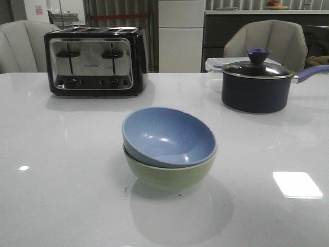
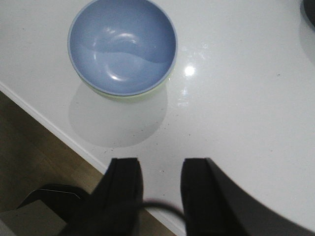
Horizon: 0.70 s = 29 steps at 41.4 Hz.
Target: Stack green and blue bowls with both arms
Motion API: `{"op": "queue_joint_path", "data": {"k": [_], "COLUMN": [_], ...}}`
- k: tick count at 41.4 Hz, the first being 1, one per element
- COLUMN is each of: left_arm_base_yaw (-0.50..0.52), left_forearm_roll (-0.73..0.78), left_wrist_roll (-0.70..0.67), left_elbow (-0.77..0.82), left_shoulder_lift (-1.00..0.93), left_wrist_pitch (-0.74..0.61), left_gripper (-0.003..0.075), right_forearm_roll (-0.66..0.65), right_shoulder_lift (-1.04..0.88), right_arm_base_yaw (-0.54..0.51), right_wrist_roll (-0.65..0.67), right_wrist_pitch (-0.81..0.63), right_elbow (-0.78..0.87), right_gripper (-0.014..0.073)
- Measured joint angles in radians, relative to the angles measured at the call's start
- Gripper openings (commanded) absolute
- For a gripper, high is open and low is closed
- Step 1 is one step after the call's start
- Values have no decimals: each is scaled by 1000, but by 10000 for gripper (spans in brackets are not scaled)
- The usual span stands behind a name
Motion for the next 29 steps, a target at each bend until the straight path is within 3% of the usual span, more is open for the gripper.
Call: {"op": "queue_joint_path", "data": {"k": [7, 11, 20, 21, 29], "left_arm_base_yaw": [0, 0, 0, 0, 0], "left_forearm_roll": [0, 0, 0, 0, 0], "left_wrist_roll": [0, 0, 0, 0, 0], "left_elbow": [88, 118, 147, 148, 148], "left_shoulder_lift": [-133, -170, -179, -179, -179], "left_wrist_pitch": [2, -10, -25, -25, -31], "left_gripper": [433, 346, 119, 94, 96], "right_forearm_roll": [0, 0, 0, 0, 0], "right_shoulder_lift": [0, 0, 0, 0, 0], "right_arm_base_yaw": [0, 0, 0, 0, 0], "right_wrist_roll": [0, 0, 0, 0, 0], "right_wrist_pitch": [2, 2, 16, 19, 31], "right_elbow": [0, 0, 0, 0, 0], "right_gripper": [338, 272, 17, 23, 28]}}
